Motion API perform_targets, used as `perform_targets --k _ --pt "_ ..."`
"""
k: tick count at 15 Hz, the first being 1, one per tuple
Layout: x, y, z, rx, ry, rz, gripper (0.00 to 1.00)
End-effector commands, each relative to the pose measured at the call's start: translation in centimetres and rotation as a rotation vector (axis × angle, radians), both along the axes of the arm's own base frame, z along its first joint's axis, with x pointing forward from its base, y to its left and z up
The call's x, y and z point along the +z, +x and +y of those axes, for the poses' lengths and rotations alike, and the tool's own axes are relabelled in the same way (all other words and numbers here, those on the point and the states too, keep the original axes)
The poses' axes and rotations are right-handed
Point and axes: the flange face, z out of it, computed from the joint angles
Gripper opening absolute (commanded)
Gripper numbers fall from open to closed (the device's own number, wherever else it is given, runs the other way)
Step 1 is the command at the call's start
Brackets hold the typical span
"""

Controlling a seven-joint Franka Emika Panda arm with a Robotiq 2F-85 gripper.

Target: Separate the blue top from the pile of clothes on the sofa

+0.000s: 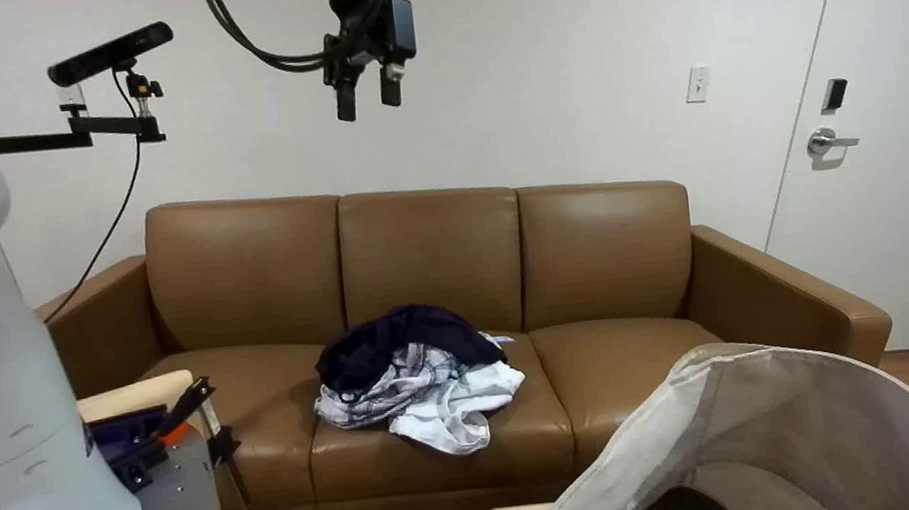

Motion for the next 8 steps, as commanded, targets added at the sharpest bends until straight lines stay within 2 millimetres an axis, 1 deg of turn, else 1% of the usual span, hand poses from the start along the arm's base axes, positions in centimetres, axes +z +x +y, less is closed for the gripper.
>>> perform_targets --k 1,3,5,6,8 --pt "0.1 0.0 0.0 0.000 0.000 0.001 1.00" --pt "-1.2 1.4 0.3 0.061 0.055 -0.077 1.00" --pt "-3.8 3.3 1.3 0.108 0.151 -0.156 1.00" --pt "-5.0 4.1 2.1 0.126 0.193 -0.191 1.00" --pt "-8.7 5.7 3.9 0.162 0.283 -0.240 1.00"
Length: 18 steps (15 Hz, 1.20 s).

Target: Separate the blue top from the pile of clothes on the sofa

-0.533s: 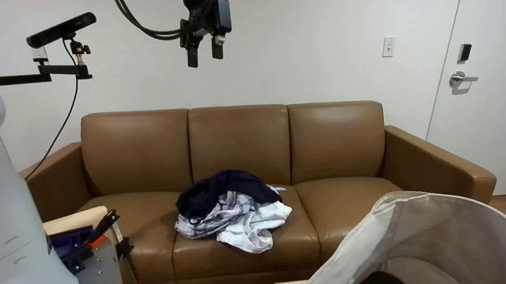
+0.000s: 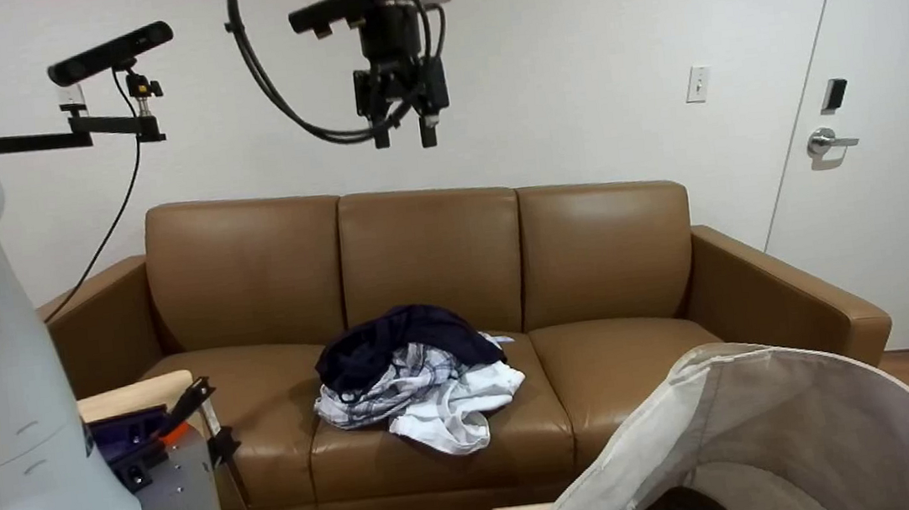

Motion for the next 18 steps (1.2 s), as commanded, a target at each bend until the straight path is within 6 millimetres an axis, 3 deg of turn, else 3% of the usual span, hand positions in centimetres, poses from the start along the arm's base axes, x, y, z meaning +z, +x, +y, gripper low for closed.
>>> perform_targets --k 1,7,9,10,12,15,16,18 --pt "-6.2 2.7 3.1 0.087 0.143 -0.063 1.00" --pt "-21.0 4.5 12.0 0.323 0.316 0.042 1.00" --pt "-25.0 4.7 14.2 0.413 0.352 0.121 1.00" --pt "-22.1 3.2 12.7 0.344 0.301 0.087 1.00" --pt "-24.1 3.5 13.6 0.355 0.308 0.118 1.00" --pt "-22.9 3.9 13.1 0.349 0.310 0.094 1.00" --pt "-22.9 3.8 13.7 0.338 0.291 0.049 1.00" --pt "-24.8 4.3 15.6 0.353 0.311 0.031 1.00"
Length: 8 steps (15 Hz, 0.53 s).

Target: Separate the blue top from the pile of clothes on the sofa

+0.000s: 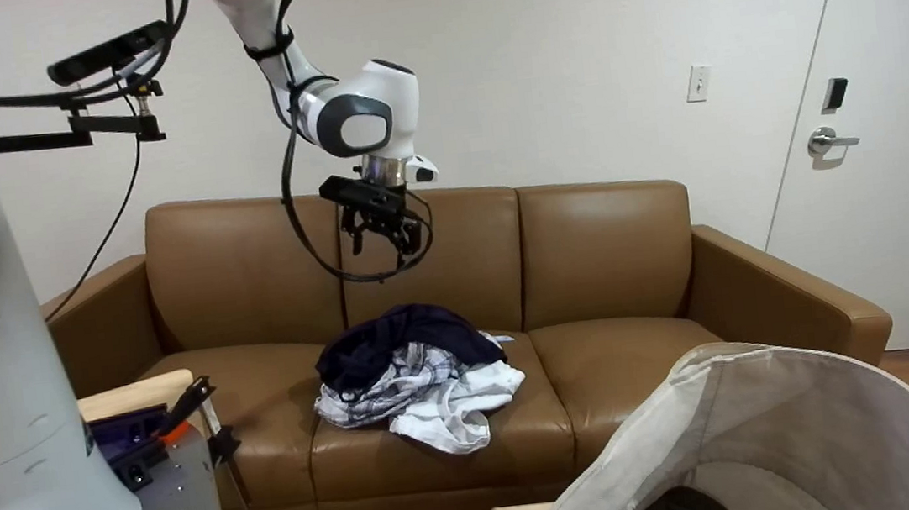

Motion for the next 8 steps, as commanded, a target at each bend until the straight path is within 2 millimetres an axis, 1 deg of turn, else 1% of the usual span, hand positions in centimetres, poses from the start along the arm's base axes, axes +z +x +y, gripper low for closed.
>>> perform_targets --k 1,2,3,5,8 --pt "-3.7 0.5 3.3 0.010 0.019 -0.048 1.00" --pt "-5.1 0.7 4.1 0.018 0.000 -0.076 1.00" --pt "-6.9 0.9 5.4 0.048 0.012 -0.085 1.00" --pt "-10.4 1.1 7.4 0.111 -0.028 -0.115 1.00" --pt "-14.6 2.1 10.4 0.216 -0.111 -0.154 1.00"
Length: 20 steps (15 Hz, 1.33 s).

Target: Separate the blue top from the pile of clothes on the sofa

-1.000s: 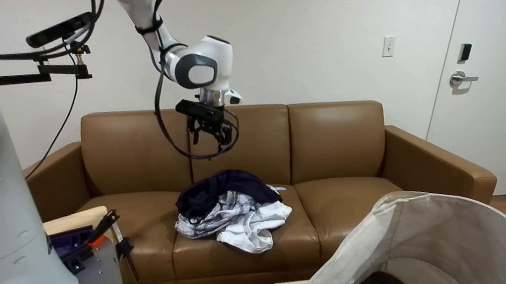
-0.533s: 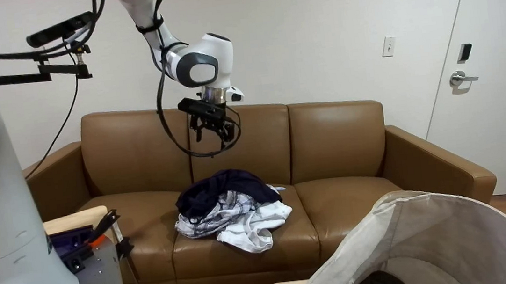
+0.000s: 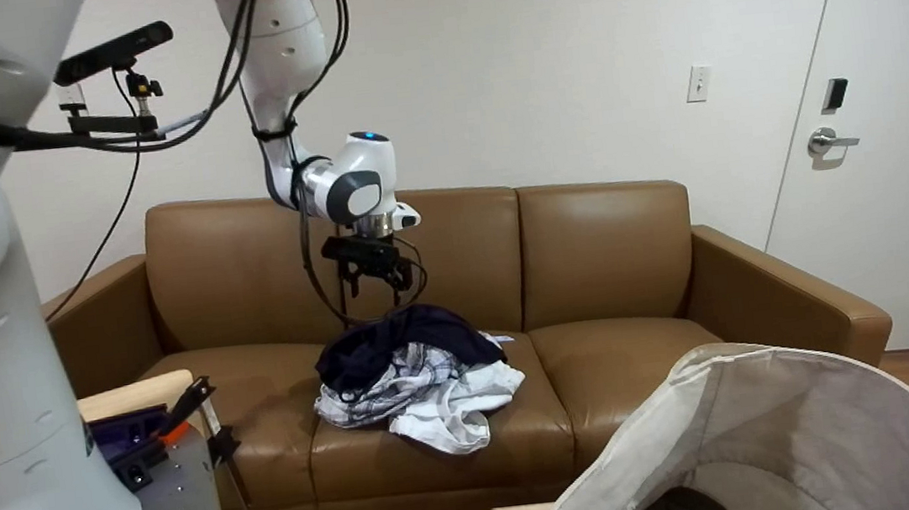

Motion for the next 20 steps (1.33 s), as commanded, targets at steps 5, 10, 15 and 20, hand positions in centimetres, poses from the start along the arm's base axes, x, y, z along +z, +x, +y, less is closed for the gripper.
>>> perform_targets --k 5,10,15,20 --pt "-7.2 3.7 9.4 0.257 -0.126 -0.180 1.00" --pt "-12.0 3.6 14.2 0.403 -0.099 -0.192 1.00" --pt "-17.9 2.6 14.1 0.513 -0.203 -0.156 1.00" --pt "-21.5 2.3 13.2 0.589 -0.328 -0.086 0.74"
